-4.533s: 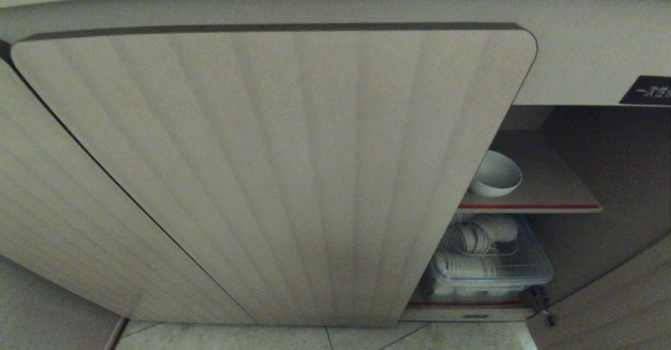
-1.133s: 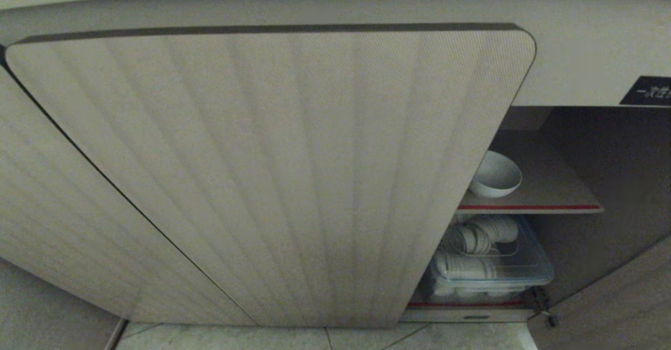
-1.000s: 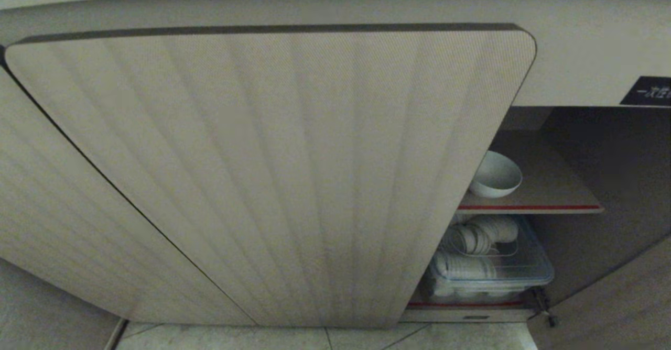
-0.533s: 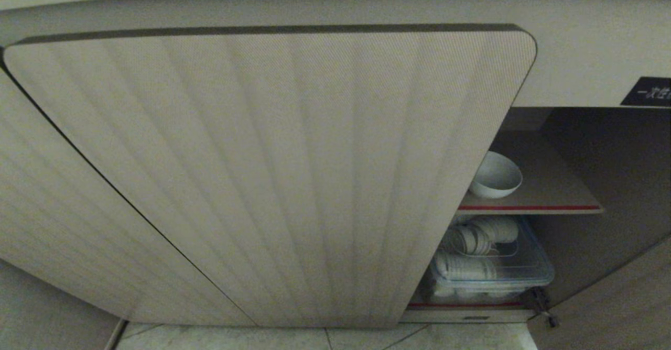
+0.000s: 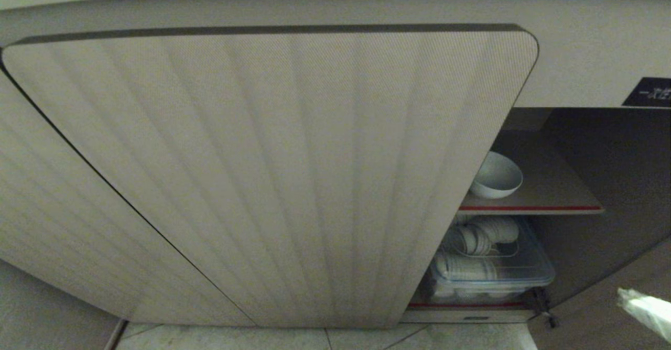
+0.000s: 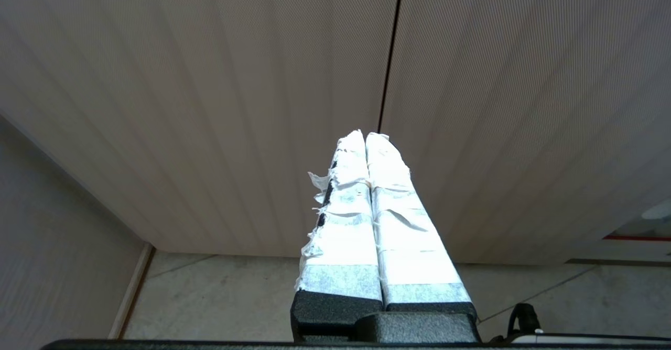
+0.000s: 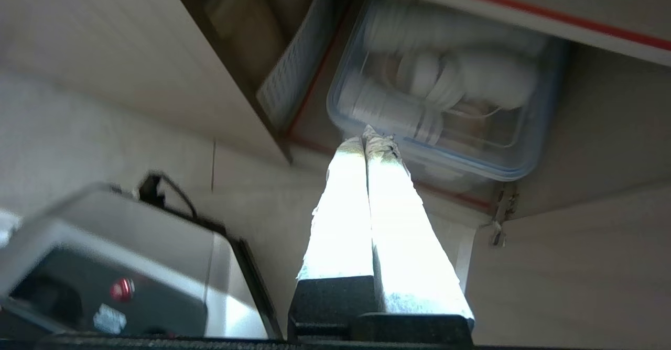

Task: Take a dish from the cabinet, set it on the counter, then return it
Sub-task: Take the bowl from the cabinet

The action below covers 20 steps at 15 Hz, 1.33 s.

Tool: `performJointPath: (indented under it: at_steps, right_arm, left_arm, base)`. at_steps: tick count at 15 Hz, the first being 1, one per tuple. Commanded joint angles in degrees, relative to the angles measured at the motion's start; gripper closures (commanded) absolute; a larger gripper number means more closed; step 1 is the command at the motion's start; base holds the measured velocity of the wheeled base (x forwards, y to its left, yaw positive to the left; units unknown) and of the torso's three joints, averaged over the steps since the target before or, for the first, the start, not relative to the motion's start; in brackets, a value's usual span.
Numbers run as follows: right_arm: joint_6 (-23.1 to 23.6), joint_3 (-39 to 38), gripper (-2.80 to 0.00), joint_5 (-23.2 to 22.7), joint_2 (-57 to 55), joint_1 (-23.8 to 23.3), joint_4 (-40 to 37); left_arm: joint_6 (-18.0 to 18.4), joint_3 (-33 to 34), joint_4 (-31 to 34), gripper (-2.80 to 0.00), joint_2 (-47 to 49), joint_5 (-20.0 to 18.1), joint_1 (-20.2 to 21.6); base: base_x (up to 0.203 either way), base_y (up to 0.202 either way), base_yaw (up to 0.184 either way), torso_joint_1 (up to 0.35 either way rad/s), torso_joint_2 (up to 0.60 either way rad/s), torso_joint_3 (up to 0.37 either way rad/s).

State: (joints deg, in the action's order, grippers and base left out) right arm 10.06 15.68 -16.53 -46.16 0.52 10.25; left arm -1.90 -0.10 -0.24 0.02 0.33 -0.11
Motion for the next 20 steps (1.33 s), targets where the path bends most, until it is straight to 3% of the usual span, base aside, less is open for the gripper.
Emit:
performJointPath:
  at_steps: [1,7,10,15,20]
  right_arm:
    - [1.8,1.8,0.00,-0.5,-14.9,0.2,3.4]
    - [2.9,5.1,0.00,-0.8,-31.2,-0.1,17.7]
    - [2.9,7.9,0.00,-0.7,-34.1,-1.4,18.6]
    - [2.5,12.0,0.00,3.7,-37.9,-1.4,18.4]
    - [-2.7,16.7,0.00,6.2,-40.4,-1.3,17.9]
  left_arm:
    - [0.0,0.0,0.0,0.00,0.0,0.0,0.0]
    - [0.0,0.0,0.0,0.00,0.0,0.0,0.0]
    - [0.0,0.0,0.0,0.00,0.0,0.0,0.0]
    - [0.0,0.0,0.0,0.00,0.0,0.0,0.0]
    - [0.0,0.0,0.0,0.00,0.0,0.0,0.0]
  base:
    - [0.000,0.000,0.000,0.000,0.00,0.000]
    - [0.000,0.000,0.000,0.000,0.00,0.000]
    - [0.000,0.000,0.000,0.000,0.00,0.000]
    - [0.000,0.000,0.000,0.000,0.00,0.000]
    - [0.000,0.000,0.000,0.000,0.00,0.000]
